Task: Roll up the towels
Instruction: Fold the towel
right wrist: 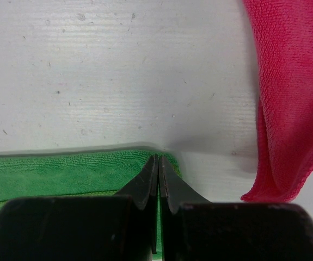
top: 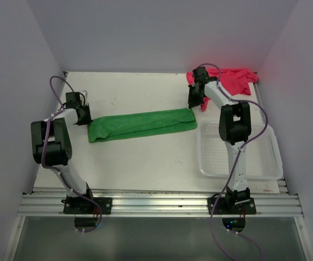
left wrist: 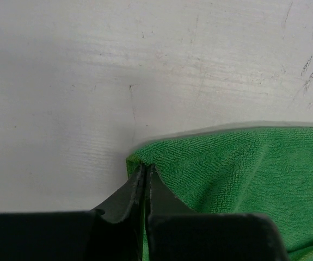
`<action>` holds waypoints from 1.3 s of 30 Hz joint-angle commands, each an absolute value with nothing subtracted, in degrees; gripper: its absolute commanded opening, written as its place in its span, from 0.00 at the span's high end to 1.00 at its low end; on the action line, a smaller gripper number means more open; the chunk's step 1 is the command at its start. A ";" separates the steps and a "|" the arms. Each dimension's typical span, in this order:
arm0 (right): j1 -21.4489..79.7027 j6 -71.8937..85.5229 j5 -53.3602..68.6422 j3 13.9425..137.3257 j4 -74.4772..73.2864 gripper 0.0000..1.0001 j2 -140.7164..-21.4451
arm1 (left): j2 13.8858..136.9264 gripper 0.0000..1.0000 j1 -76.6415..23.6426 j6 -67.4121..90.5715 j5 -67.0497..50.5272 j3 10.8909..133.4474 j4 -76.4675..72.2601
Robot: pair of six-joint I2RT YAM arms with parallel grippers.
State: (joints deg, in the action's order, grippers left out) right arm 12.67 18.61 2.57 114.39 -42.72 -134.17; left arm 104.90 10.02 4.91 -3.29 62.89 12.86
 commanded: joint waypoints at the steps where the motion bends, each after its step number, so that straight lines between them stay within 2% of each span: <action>1: 12.48 18.28 3.52 114.08 -42.45 1.00 -129.90 | 105.29 1.00 10.37 4.22 -4.57 63.72 10.19; 22: 12.39 16.17 0.79 112.14 -41.48 1.00 -123.13 | 94.13 1.00 10.63 6.06 -1.84 58.45 3.16; 23: 12.31 16.17 0.53 113.28 -42.62 0.98 -123.57 | 94.30 1.00 10.63 6.15 -2.19 58.53 3.08; 24: 12.30 16.35 0.35 113.64 -43.15 0.92 -124.01 | 94.48 1.00 10.63 6.07 -2.46 58.62 3.08; 25: 12.39 16.43 0.26 114.25 -43.59 0.80 -124.45 | 94.83 1.00 10.63 6.06 -2.98 58.71 3.25; 28: 12.39 16.70 0.26 115.66 -45.00 0.71 -126.38 | 95.01 1.00 10.55 5.72 -2.38 58.62 3.69; 39: 12.74 16.70 0.97 119.88 -49.12 0.67 -133.24 | 95.10 1.00 10.63 5.71 -1.67 58.62 4.04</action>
State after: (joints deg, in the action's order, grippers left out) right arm 12.69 17.04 0.99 117.16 -45.56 -131.83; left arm 95.79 10.09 5.39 -2.11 58.46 6.50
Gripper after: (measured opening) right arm 0.324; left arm 0.010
